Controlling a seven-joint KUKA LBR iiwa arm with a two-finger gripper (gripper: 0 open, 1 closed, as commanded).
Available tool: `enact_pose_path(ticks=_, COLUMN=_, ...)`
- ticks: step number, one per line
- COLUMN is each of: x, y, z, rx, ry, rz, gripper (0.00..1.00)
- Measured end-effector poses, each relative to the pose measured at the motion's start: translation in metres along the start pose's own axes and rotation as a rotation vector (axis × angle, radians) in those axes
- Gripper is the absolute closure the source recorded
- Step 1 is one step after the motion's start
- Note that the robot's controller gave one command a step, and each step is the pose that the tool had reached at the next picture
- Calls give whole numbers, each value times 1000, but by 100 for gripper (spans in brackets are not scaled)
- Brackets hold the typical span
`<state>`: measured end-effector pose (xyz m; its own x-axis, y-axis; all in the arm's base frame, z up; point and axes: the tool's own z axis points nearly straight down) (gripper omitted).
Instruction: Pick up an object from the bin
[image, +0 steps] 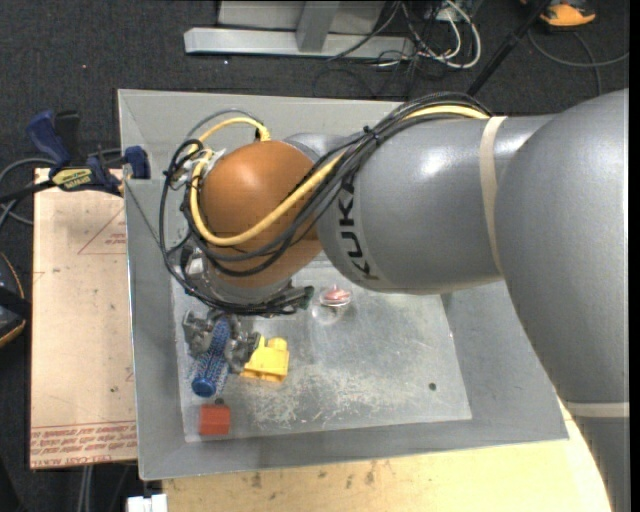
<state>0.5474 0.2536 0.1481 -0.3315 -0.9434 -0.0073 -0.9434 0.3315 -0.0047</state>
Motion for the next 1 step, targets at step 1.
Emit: enact_pose_path(ticks=1, x=-2, y=-1, z=-51, rx=-1, ry=1, rz=3, gripper=100)
